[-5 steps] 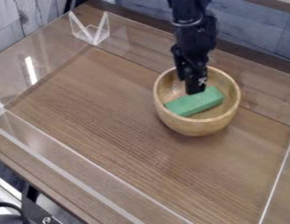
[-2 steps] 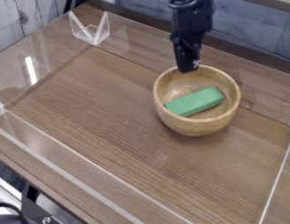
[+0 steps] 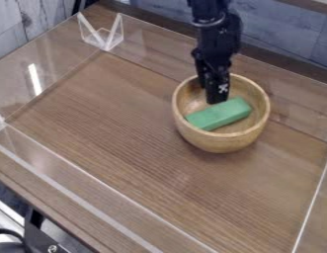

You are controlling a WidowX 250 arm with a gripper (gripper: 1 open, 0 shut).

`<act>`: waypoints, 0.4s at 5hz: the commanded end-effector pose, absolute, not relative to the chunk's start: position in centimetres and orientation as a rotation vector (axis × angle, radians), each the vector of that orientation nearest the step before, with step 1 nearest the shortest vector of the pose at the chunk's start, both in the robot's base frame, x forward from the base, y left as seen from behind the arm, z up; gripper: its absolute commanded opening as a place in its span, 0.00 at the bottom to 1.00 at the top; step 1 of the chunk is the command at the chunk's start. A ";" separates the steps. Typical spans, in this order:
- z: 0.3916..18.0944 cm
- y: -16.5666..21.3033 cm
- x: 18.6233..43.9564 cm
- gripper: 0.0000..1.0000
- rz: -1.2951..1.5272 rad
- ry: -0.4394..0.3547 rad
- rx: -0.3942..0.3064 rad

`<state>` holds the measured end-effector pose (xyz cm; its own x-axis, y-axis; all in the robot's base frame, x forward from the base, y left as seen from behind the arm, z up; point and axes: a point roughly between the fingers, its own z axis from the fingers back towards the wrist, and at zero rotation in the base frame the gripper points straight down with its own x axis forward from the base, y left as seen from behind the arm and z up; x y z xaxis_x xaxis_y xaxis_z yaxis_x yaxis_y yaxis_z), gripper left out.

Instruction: Move green stick from inside the wooden bowl to the table next to it

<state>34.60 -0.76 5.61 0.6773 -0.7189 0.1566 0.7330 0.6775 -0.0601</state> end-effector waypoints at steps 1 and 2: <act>6.6 -0.3 35.9 0.00 -0.828 -0.169 -0.102; 9.1 0.8 35.4 0.00 -0.744 -0.193 -0.080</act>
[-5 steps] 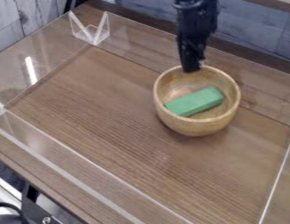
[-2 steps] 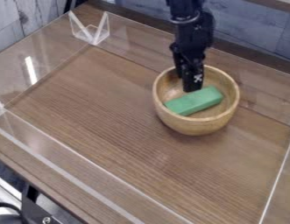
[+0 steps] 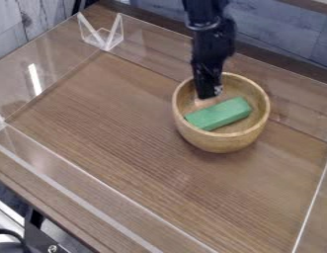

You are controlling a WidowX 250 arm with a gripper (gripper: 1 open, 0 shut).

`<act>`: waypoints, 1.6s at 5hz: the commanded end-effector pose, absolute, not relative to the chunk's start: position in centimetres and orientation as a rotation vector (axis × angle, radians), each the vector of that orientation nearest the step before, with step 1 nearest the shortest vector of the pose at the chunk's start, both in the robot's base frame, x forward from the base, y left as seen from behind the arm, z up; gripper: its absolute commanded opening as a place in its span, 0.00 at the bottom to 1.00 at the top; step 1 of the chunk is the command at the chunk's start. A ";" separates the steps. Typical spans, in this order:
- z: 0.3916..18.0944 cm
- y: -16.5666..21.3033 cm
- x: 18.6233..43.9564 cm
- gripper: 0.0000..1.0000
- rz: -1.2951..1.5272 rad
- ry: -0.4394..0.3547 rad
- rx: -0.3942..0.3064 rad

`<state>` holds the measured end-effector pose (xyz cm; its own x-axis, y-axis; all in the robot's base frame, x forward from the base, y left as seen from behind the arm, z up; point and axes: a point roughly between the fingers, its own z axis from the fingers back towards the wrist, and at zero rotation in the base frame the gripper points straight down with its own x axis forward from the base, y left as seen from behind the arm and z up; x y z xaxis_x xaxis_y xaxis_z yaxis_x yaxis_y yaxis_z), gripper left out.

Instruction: Move green stick from inside the wooden bowl to the table next to it

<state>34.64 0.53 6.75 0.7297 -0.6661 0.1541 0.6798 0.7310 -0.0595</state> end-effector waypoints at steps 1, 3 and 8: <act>11.9 2.2 35.0 0.00 -0.647 -0.222 -0.056; 10.7 0.0 34.0 1.00 -0.645 -0.200 -0.074; 6.5 -3.0 32.3 0.00 -0.593 -0.164 -0.082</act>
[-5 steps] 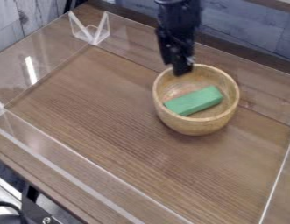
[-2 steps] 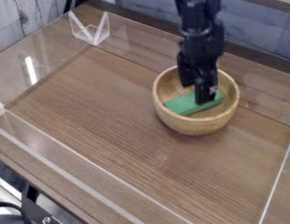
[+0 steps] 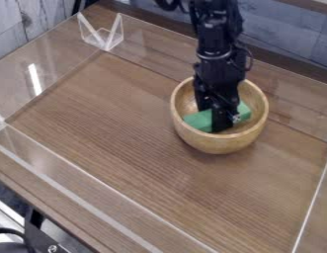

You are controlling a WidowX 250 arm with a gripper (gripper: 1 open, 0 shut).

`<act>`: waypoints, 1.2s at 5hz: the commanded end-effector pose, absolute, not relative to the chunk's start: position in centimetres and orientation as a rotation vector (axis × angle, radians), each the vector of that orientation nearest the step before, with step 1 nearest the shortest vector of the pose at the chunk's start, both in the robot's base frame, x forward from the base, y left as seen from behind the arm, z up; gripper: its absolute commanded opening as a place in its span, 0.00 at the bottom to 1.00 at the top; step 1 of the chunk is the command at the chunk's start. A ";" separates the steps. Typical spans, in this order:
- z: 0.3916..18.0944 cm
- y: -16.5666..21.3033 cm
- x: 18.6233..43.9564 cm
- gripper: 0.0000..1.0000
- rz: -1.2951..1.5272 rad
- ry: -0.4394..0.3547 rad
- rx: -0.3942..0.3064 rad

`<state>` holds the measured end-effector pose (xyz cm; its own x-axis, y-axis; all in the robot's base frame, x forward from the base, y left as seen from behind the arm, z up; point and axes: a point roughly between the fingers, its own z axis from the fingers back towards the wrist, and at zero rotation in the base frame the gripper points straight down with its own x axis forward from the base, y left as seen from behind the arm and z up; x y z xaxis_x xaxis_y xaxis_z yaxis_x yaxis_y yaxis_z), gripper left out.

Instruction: Move green stick from inside the wooden bowl to the table next to it

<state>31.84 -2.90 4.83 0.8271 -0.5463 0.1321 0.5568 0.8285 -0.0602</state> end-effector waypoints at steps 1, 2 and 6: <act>8.2 -3.0 32.4 0.00 -0.543 -0.188 -0.069; 9.9 -2.9 32.5 0.00 -0.492 -0.210 -0.056; 14.5 4.1 31.4 0.00 -0.310 -0.248 -0.002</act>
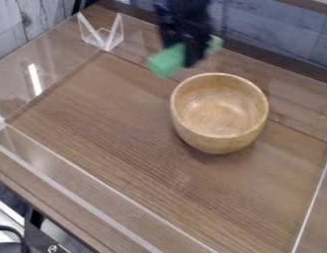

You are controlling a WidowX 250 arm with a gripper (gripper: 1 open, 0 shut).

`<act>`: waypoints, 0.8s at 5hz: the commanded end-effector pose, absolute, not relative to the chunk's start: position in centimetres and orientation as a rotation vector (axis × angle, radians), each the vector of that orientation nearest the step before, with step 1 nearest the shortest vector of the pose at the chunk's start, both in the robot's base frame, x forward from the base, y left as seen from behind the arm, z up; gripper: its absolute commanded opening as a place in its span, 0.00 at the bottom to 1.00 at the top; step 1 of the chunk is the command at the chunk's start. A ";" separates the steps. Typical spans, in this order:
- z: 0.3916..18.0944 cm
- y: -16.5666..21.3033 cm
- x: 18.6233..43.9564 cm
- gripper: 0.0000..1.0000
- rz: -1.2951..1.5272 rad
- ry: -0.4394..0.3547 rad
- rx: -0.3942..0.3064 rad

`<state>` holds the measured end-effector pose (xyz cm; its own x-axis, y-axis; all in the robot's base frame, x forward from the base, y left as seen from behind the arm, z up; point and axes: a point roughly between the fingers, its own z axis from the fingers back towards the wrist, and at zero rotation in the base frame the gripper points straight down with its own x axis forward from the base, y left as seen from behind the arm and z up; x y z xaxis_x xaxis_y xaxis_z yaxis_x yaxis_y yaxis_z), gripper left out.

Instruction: Move green stick from inside the wooden bowl to the table next to it

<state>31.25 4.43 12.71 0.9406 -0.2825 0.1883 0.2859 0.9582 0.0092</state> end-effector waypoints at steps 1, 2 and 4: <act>13.9 8.4 30.6 0.00 -0.318 -0.241 0.011; 12.3 11.8 30.5 0.00 -0.339 -0.228 0.017; 10.4 16.4 31.7 0.00 -0.314 -0.228 0.025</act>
